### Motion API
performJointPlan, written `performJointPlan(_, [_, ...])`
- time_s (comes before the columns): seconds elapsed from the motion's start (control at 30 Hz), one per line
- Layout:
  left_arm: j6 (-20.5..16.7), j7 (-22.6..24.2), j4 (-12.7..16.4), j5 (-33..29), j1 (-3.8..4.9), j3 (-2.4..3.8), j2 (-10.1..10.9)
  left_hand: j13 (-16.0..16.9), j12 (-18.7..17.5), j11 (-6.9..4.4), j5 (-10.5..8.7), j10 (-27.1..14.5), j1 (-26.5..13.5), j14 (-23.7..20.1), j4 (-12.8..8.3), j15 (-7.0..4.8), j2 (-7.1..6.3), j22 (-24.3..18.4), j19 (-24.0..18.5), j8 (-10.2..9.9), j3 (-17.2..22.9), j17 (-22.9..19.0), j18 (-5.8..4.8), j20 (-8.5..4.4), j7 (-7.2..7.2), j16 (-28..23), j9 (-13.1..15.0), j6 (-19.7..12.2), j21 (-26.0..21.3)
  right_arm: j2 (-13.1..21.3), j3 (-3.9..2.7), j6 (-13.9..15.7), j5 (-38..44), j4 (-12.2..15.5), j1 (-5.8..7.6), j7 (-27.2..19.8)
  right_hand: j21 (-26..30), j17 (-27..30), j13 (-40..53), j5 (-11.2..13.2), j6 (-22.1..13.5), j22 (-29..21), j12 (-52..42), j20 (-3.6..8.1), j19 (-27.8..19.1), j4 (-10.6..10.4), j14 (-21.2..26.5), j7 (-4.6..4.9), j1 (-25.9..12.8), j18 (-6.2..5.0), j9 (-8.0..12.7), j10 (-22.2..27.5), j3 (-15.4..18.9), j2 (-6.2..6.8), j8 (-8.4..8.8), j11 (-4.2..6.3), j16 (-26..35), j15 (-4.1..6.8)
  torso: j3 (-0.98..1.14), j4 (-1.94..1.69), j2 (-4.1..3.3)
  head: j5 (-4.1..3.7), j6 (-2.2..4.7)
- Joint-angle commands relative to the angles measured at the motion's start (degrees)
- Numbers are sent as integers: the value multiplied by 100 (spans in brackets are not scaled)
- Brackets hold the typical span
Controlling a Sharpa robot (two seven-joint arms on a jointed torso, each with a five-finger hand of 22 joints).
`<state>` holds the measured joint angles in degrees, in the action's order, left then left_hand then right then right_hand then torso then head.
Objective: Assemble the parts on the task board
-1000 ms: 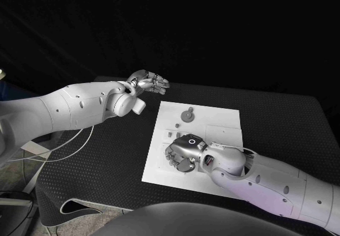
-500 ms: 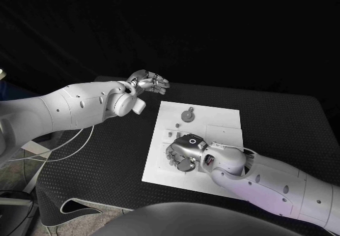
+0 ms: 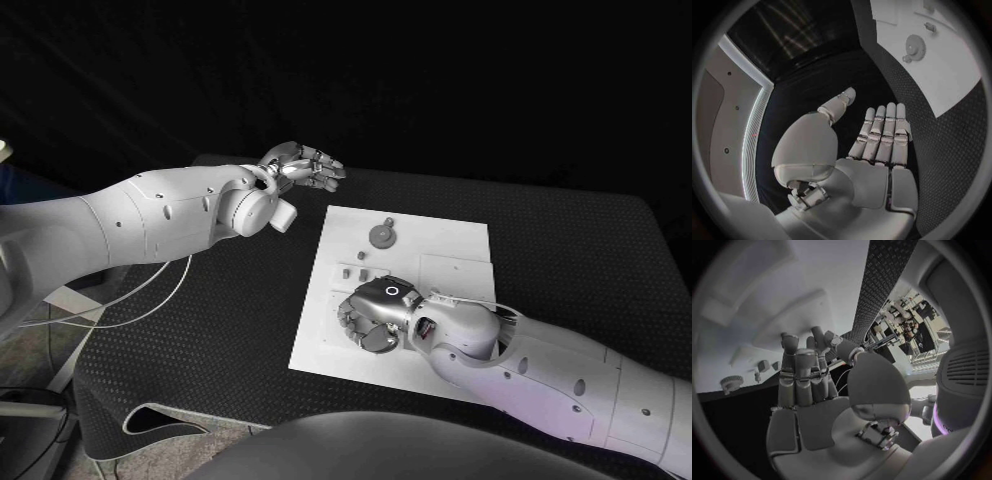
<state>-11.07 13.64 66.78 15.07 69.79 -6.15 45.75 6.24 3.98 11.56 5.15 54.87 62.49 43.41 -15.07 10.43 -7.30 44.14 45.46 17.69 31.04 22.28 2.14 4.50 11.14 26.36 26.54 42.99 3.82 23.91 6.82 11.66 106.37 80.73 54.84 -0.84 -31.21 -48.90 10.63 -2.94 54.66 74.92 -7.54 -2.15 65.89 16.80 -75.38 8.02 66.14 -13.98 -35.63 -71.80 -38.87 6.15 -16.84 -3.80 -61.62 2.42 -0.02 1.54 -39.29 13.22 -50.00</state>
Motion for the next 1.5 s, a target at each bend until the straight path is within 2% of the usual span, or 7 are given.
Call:
performJointPlan(0.03, [66, 62, 10, 13, 6, 4, -9, -9, 4, 21, -16, 4, 28, 25, 2, 6, 9, -7, -10, 38, -33, 6, 45, 27, 144, -35, -9, -52, 19, 16, 40, -286, -59, -18, -44, -50, -34, 19, -7, 18, -85, 136, 60, -21, -48, -5, 66, 16, -42, -102, 20, 30, 132, 104, 52, -34, -27, -12, -3, -1, 3, 4, 0])
performJointPlan(0.43, [59, 62, 3, 13, 6, 4, -11, -11, 4, 21, -16, 4, 27, 25, 3, 6, 8, -9, -10, 39, -34, 9, 45, 27, 144, -38, -10, -53, 19, 69, 40, 136, -186, 14, -42, -108, -63, 77, -136, 18, -575, 127, 387, -54, -143, -17, 154, 242, -290, -102, 154, 638, 697, 418, 351, -280, -123, -249, 1, 4, 4, 4, 0])
performJointPlan(0.87, [54, 62, -15, 13, 6, 4, -1, -14, 4, 22, -16, 3, 28, 25, 2, 6, 7, -11, -11, 40, -34, 12, 45, 27, 145, -40, -12, -54, 19, 352, -11, 689, -275, 374, 63, -169, -115, 103, -169, 17, -644, 129, 356, -44, -116, -26, 156, 268, -224, -102, 196, 762, 727, 480, 391, -322, -232, -290, 6, 13, 5, -27, 0])
performJointPlan(1.0, [51, 61, -24, 13, 5, 3, 11, -15, 4, 22, -16, 3, 28, 25, 2, 6, 7, -11, -11, 40, -35, 12, 44, 27, 145, -41, -12, -54, 19, 486, -85, 810, -329, 525, 113, -186, -129, 110, -163, 17, -636, 129, 341, -38, -105, -25, 148, 269, -198, -102, 199, 743, 716, 469, 387, -316, -255, -285, 14, 30, 9, -33, 0])
performJointPlan(1.2, [43, 63, -48, 13, 5, 3, 18, -16, 4, 22, -15, 4, 29, 25, 1, 6, 6, -12, -11, 41, -34, 13, 45, 26, 144, -42, -12, -55, 19, 813, -281, 877, -477, 877, 200, -183, -150, 128, -138, 17, -614, 129, 294, -27, -95, -18, 138, 265, -133, -102, 204, 655, 698, 438, 375, -284, -289, -255, 18, 39, 4, -77, 0])
performJointPlan(1.3, [41, 64, -34, 13, 5, 3, 34, -17, 4, 22, -15, 4, 30, 25, 0, 6, 5, -12, -11, 41, -34, 14, 45, 26, 144, -43, -12, -54, 19, 1029, -382, 832, -627, 1044, 328, -140, -159, 141, -124, 18, -603, 128, 270, -29, -95, -24, 138, 265, -135, -102, 208, 607, 707, 431, 369, -268, -303, -240, 26, 50, 7, -97, 0])
performJointPlan(1.5, [48, 74, -15, 12, 5, 2, 62, -17, 5, 21, -15, 5, 31, 26, 0, 6, 5, -13, -11, 43, -34, 15, 45, 26, 144, -44, -12, -53, 20, 1607, -425, 605, -1401, 1249, 660, -22, -186, 200, -22, 19, -536, 121, 135, -35, -91, -63, 134, 247, -280, -100, 213, 351, 781, 412, 333, -173, -338, -148, 18, 76, 11, -190, 0])
